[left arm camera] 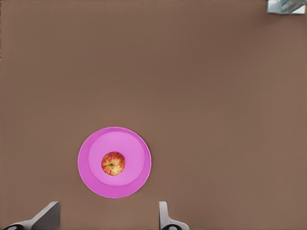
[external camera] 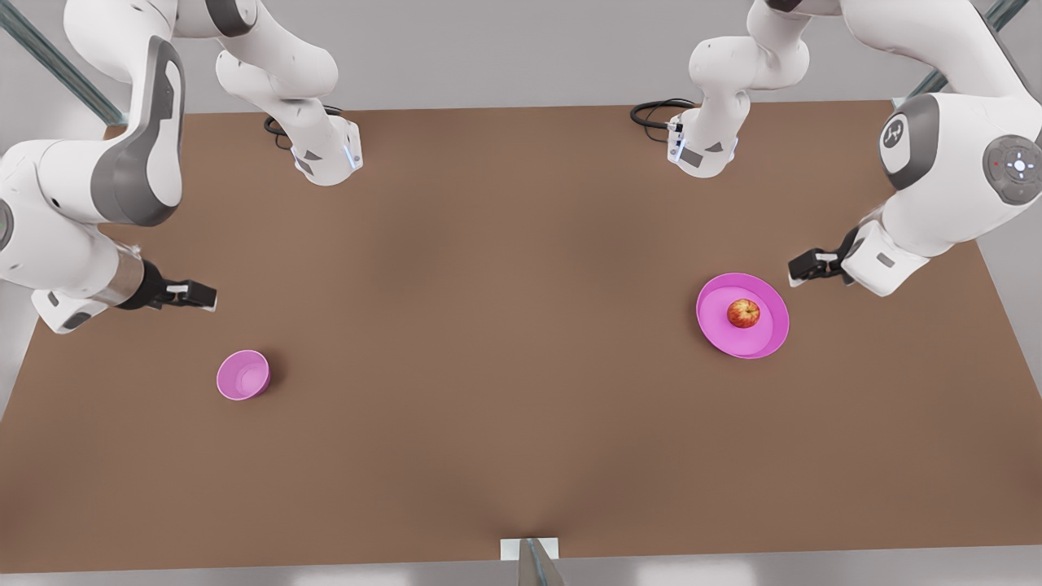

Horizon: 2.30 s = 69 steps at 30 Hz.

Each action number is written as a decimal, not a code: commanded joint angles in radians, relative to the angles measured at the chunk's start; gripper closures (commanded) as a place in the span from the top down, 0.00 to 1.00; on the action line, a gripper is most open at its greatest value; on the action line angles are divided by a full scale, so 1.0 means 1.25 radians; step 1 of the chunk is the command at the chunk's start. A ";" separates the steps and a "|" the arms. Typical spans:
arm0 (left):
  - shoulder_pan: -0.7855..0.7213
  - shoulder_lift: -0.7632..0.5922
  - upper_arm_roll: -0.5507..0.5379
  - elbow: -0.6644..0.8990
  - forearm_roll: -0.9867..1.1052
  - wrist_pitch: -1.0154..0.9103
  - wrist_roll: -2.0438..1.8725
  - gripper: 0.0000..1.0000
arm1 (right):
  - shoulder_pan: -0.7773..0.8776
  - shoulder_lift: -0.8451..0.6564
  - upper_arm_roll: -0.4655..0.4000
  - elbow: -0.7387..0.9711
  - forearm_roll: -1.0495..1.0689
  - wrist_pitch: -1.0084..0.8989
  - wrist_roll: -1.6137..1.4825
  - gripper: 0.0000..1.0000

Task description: Use the left arm to pick up the apple from the plate, transfer it to the gripper of the right arm, and then use the right arm to place it into the bowl

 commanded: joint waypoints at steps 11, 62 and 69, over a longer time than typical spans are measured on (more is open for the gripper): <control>0.024 -0.115 0.001 -0.603 -0.025 0.693 -0.018 1.00 | 0.037 -0.001 0.020 0.002 0.001 0.044 0.017 1.00; 0.074 0.169 0.002 -0.703 -0.023 0.822 -0.015 0.84 | 0.064 -0.001 0.030 0.001 0.003 0.051 0.049 1.00; 0.074 0.169 0.002 -0.703 -0.023 0.822 -0.015 0.80 | 0.064 0.000 0.030 -0.002 0.004 0.051 0.054 1.00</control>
